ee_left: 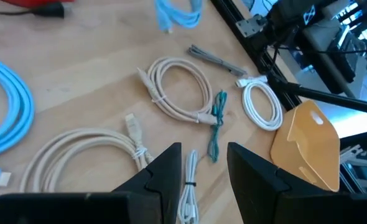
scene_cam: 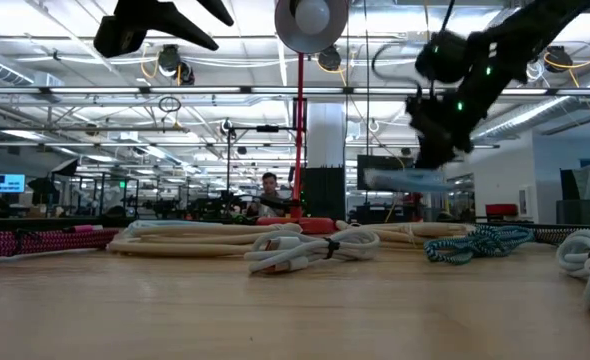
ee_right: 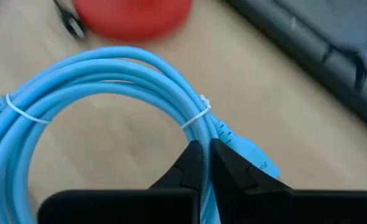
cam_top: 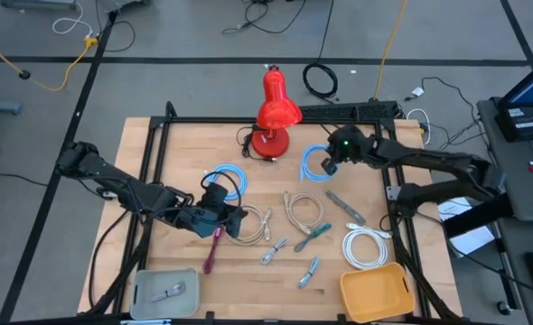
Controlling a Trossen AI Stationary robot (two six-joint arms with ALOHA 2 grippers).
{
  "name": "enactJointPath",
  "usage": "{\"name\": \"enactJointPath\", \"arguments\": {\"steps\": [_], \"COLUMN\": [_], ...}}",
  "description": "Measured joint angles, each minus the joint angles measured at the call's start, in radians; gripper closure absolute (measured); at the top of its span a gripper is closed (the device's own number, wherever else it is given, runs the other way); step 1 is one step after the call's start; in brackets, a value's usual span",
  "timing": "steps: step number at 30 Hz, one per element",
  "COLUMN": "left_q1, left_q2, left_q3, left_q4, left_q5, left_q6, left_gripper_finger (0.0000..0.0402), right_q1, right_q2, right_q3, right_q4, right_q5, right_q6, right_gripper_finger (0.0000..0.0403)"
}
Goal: Pick & Place USB Port
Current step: Put the top blue HDMI cable into the yellow bin
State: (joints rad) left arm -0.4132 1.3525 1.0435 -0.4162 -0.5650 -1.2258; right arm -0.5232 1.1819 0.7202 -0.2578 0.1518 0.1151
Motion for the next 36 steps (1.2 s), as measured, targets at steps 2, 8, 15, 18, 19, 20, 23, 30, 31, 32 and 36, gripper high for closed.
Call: {"name": "enactJointPath", "arguments": {"steps": [2,8,15,18,19,20,23,30,31,32,36], "left_q1": [0.012,0.101,0.302,0.395,0.422,0.448,0.490,0.482,0.482,0.483,0.478], "left_q2": [0.000,0.000,0.010,0.110,0.145,0.179,0.249,0.364,0.371,0.377,0.389], "left_q3": [0.000,-0.039,-0.328,-0.443,-0.457,-0.455,-0.358,-0.016,0.018,0.042,0.111], "left_q4": [-0.015,-0.075,0.589,1.211,1.331,1.419,1.465,1.101,1.065,1.032,0.932], "left_q5": [-0.015,-0.046,0.145,0.254,0.296,0.343,0.510,0.749,0.765,0.782,0.802], "left_q6": [-0.017,-0.320,-0.333,-0.278,-0.270,-0.264,-0.254,-0.143,-0.130,-0.118,-0.091], "left_gripper_finger": [0.0270,0.0270,0.0270,0.0270,0.0270,0.0270,0.0270,0.0270,0.0270,0.0270,0.0270], "right_q1": [0.022,0.144,0.340,0.420,0.447,0.473,0.537,0.613,0.619,0.623,0.629], "right_q2": [-0.050,-0.190,-0.301,-0.314,-0.314,-0.315,-0.312,-0.246,-0.235,-0.228,-0.200], "right_q3": [0.025,0.097,0.185,0.217,0.228,0.238,0.249,0.249,0.249,0.249,0.249], "right_q4": [-0.011,-0.101,-0.243,-0.278,-0.289,-0.295,-0.301,-0.308,-0.308,-0.308,-0.315], "right_q5": [-0.006,-0.049,0.009,0.040,0.064,0.093,0.175,0.255,0.268,0.274,0.298], "right_q6": [-0.014,-0.022,-0.006,0.010,0.022,0.034,0.074,0.118,0.124,0.125,0.127], "right_gripper_finger": [0.0395,0.0395,0.0395,0.0395,0.0395,0.0395,0.0395,0.0395,0.0395,0.0395,0.0395]}}
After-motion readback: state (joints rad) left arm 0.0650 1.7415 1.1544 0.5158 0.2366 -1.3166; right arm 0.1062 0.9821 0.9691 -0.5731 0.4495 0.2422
